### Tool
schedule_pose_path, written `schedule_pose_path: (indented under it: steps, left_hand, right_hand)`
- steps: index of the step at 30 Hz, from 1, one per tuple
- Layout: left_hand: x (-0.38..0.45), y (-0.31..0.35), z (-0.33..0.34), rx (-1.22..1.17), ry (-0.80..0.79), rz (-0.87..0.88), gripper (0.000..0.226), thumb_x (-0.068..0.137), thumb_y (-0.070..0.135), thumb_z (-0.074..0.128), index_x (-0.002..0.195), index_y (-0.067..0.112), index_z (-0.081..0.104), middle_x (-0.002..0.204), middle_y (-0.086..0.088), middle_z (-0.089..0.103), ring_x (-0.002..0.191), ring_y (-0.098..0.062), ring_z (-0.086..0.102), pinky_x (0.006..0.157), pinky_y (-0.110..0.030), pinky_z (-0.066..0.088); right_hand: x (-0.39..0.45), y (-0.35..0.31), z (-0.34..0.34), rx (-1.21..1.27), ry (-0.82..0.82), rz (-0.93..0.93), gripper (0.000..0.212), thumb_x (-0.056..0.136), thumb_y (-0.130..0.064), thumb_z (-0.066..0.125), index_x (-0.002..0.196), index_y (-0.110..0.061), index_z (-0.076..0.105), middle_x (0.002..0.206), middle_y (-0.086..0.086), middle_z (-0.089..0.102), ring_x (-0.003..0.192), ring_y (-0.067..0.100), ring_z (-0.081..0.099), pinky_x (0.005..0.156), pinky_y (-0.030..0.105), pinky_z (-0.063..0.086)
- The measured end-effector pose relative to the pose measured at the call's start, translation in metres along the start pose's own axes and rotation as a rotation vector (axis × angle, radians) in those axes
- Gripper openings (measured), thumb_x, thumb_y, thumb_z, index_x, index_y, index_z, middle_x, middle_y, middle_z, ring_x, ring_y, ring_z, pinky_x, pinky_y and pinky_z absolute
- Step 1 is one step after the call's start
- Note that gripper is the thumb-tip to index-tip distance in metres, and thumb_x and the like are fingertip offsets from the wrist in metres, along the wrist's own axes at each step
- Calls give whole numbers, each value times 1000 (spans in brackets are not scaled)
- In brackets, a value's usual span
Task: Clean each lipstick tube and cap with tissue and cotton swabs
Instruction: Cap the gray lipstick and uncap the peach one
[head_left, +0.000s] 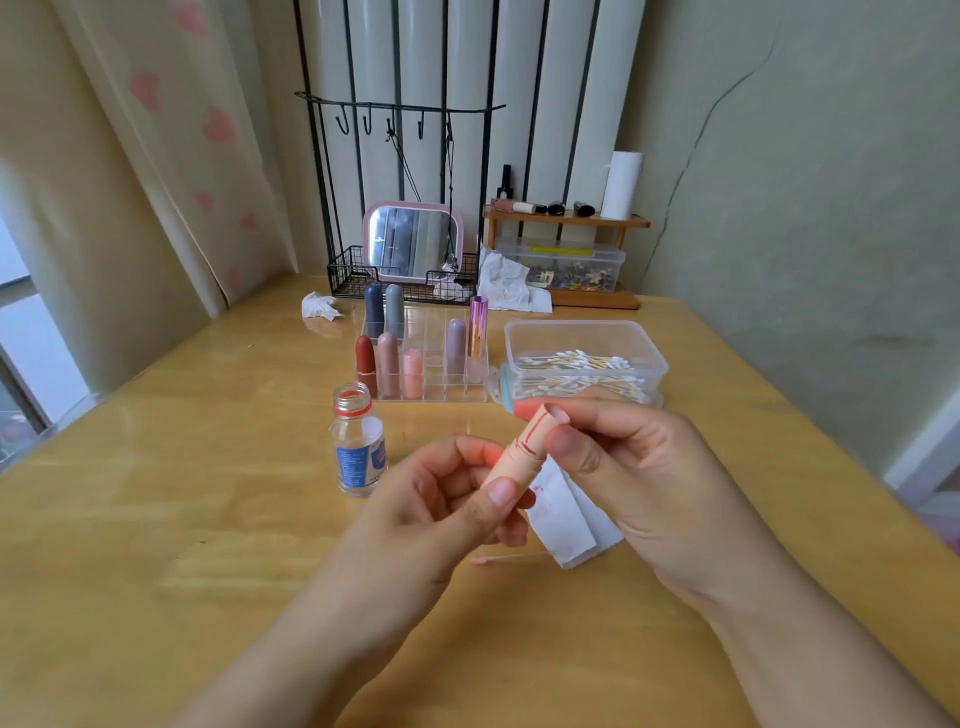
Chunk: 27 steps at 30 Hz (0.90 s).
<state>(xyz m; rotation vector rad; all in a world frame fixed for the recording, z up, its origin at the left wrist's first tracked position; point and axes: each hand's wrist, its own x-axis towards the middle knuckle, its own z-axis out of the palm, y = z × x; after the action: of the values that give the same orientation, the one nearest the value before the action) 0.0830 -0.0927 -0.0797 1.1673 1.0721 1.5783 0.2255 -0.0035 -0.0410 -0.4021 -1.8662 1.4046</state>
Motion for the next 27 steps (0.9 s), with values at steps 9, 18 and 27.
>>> schedule_pose_path:
  steps: [9,18,27]
  left_hand:
    - [-3,0,7,261,243,177,28,52,40,76,74,26,65,66,4,65,63,-6,58,59,-17,47]
    - [-4,4,12,-125,-12,-71,42,86,41,46,91,6,68,67,-12,62,54,-20,55,59,-25,48]
    - [-2,-1,11,-185,-28,-75,57,74,59,64,96,7,69,78,-15,67,63,-21,62,62,-27,51]
  right_hand:
    - [-3,6,14,-46,156,-28,16,73,-40,69,86,-31,75,91,6,67,84,8,64,74,14,48]
    - [-6,-4,18,202,58,2,23,83,-18,59,78,4,63,60,6,62,44,18,54,56,20,49]
    - [-4,-1,13,143,137,55,33,73,-29,65,84,2,69,63,15,59,54,15,55,56,22,48]
